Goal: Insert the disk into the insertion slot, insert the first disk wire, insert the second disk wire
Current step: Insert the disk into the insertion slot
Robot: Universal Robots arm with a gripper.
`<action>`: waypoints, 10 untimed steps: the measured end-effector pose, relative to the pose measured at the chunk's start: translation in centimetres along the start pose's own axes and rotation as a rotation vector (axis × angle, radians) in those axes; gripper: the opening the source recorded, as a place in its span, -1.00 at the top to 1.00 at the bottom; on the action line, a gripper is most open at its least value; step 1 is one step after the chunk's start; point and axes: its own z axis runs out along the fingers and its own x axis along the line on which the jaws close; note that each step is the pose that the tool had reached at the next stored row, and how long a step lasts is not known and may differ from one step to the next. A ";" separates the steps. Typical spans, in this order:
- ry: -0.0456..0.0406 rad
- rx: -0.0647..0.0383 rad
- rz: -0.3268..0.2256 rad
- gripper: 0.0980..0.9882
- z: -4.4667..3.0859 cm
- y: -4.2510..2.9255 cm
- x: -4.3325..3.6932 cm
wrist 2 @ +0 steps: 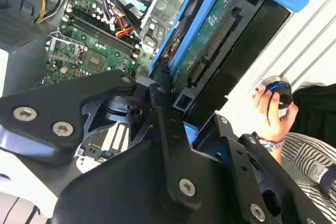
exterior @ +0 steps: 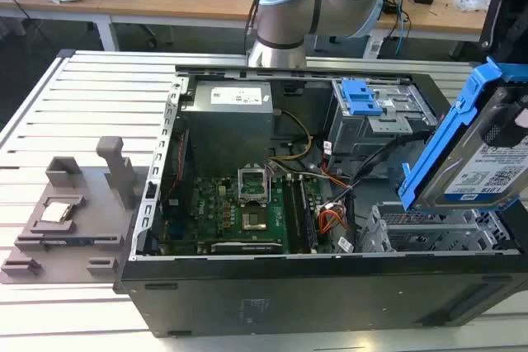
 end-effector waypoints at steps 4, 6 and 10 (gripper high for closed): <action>0.0002 0.000 0.000 0.40 0.31 0.12 -0.06; 0.0000 0.000 0.000 0.40 0.41 0.11 -0.32; -0.0001 0.000 0.000 0.40 0.58 0.11 -0.75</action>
